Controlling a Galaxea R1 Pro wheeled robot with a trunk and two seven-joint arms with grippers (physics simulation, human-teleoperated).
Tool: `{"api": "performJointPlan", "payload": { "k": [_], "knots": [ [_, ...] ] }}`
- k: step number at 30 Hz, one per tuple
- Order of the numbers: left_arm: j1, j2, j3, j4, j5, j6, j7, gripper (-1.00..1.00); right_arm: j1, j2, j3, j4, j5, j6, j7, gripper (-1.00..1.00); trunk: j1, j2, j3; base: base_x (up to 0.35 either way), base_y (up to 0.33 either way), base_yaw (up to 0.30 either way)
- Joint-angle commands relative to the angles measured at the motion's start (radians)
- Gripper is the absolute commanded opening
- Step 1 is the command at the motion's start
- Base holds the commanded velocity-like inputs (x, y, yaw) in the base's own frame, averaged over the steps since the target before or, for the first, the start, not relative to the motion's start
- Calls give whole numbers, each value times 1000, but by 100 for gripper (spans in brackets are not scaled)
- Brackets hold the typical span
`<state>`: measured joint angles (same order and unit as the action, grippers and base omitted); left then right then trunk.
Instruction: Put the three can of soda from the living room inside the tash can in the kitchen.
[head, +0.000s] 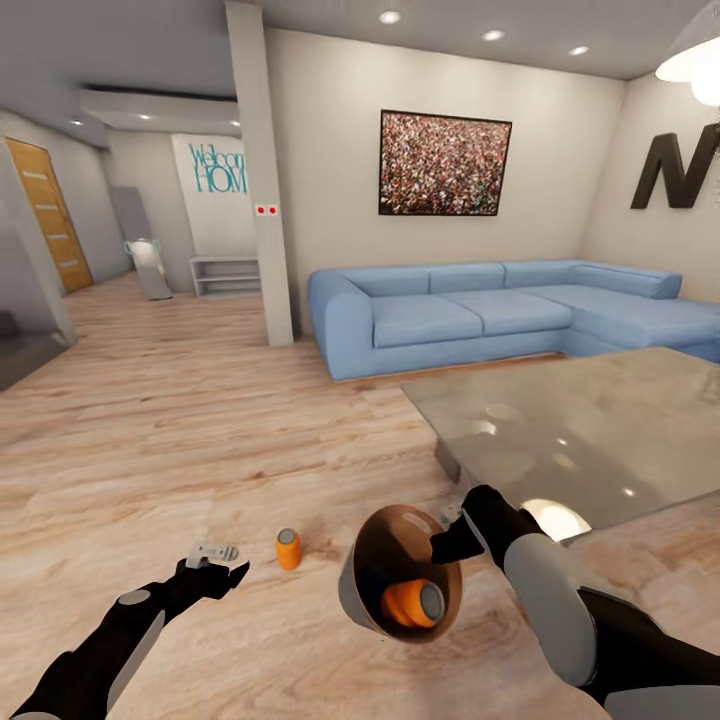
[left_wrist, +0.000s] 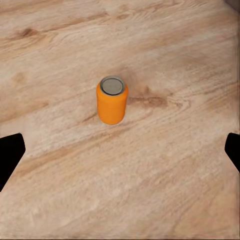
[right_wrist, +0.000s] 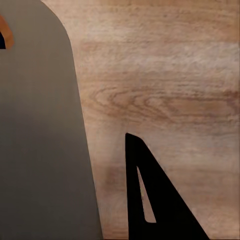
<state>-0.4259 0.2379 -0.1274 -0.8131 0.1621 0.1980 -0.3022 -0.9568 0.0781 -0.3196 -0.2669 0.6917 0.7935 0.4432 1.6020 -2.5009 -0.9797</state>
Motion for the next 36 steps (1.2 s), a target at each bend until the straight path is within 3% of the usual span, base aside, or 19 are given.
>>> {"api": "performJointPlan", "payload": {
  "k": [1, 11, 22, 23, 25, 28, 36],
  "knots": [
    [0, 0, 0, 0, 0, 0, 0, 100, 0, 0, -8, 0, -23, 5, -1, -100, 0, 0, 0, -302, 0, -22],
    [0, 1, 0, 7, -1, 2, -1, 100, -1, -2, -14, 0, -23, 9, -6, -100, 0, 0, 7, -80, 19, -167],
    [0, 0, 0, 80, 3, 2, -2, 100, -1, -10, -16, 0, -25, 6, -4, -100, 0, 0, 15, -4, 243, -131],
    [-6, -6, 6, 74, 0, 8, -8, 100, -6, -16, -3, 2, 0, 7, 3, -100, 0, 0, 15, 0, 0, 0],
    [-18, -8, 2, 63, 0, 19, -5, 100, -17, -22, 11, -2, -3, 24, 16, -100, 0, 0, 15, 0, 0, 0],
    [-35, -8, 2, 45, 0, 36, -4, 100, -33, -22, 26, -2, 69, 22, 29, -100, 0, 0, 15, 0, 0, 0],
    [-42, -8, 2, 5, 0, 67, -4, 100, -51, -22, 33, -2, 184, 34, 29, -100, 0, 0, 15, 0, 0, 0]
  ]
}}
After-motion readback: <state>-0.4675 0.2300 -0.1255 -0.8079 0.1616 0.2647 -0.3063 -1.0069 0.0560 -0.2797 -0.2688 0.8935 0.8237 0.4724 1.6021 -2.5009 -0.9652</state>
